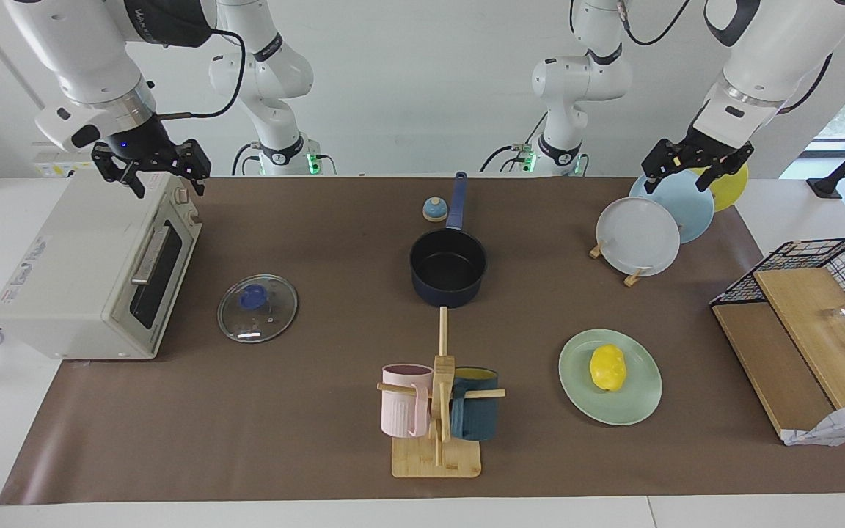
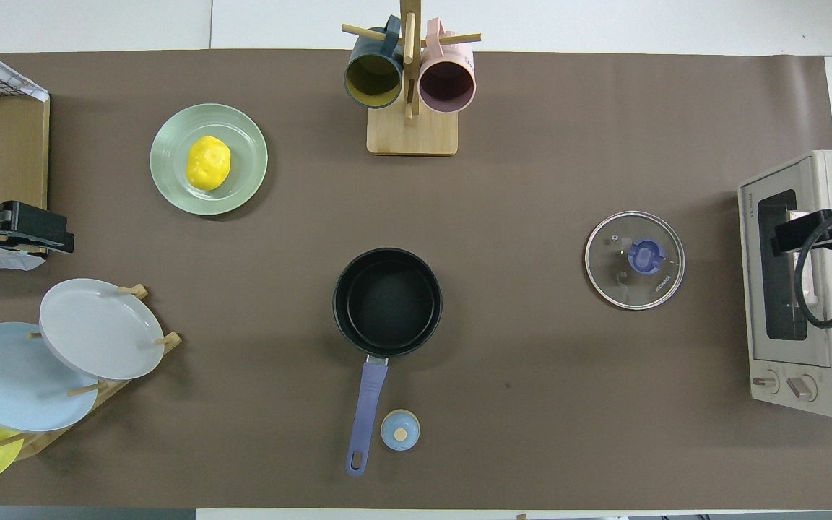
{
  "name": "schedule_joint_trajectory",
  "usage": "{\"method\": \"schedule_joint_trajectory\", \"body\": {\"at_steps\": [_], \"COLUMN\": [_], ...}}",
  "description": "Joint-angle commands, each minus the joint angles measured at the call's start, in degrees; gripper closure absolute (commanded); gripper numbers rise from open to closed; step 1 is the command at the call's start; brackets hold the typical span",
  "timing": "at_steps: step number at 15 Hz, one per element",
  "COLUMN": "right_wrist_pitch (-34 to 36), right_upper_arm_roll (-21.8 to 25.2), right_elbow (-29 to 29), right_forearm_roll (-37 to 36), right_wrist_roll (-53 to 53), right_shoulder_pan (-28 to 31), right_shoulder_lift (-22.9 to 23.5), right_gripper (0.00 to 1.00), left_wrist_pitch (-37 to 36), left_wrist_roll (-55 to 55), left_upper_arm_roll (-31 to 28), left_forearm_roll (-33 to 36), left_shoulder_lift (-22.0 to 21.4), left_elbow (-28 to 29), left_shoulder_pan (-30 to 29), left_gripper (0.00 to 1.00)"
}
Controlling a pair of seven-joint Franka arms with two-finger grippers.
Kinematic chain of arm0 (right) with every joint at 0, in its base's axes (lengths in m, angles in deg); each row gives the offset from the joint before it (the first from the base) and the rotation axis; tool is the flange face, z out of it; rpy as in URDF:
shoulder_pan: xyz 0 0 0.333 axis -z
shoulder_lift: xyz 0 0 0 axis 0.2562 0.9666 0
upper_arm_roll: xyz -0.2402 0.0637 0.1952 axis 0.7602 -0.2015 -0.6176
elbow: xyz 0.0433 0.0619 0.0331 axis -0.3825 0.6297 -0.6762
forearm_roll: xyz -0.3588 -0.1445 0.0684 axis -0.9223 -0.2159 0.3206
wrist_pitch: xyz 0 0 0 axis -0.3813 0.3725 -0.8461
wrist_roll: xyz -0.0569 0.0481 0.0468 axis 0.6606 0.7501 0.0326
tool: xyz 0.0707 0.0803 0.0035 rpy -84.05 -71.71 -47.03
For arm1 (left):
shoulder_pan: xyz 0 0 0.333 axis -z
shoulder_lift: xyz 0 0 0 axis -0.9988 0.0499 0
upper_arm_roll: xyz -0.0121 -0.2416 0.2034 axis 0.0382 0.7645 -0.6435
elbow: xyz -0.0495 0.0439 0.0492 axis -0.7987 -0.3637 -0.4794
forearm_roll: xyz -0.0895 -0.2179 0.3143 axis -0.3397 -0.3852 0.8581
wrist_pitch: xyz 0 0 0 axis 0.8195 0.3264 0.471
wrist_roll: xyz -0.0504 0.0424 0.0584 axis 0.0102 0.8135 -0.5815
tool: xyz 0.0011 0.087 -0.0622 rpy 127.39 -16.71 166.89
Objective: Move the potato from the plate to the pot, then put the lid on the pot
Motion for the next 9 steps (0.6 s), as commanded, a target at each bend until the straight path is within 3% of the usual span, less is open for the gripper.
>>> {"method": "schedule_joint_trajectory", "body": {"at_steps": [1,9], "right_wrist_pitch": [0.7,0.7], "right_upper_arm_roll": [-0.5,-0.5], "right_elbow": [0.5,0.5], "right_forearm_roll": [1.1,1.1], "right_wrist_roll": [-0.1,-0.1], "right_shoulder_pan": [1.0,1.0], "right_shoulder_lift": [-0.7,-0.7], "right_gripper": [0.00,0.00], "left_wrist_pitch": [-0.6,2.7], "left_wrist_roll": [0.7,0.8], "left_upper_arm_roll": [0.0,0.0], "left_forearm_roll": [0.1,-0.3], "left_shoulder_lift": [-0.2,0.0], "left_elbow": [-0.3,0.1], "left_shoulder_pan": [-0.3,0.2], "left_gripper": [0.00,0.00]}}
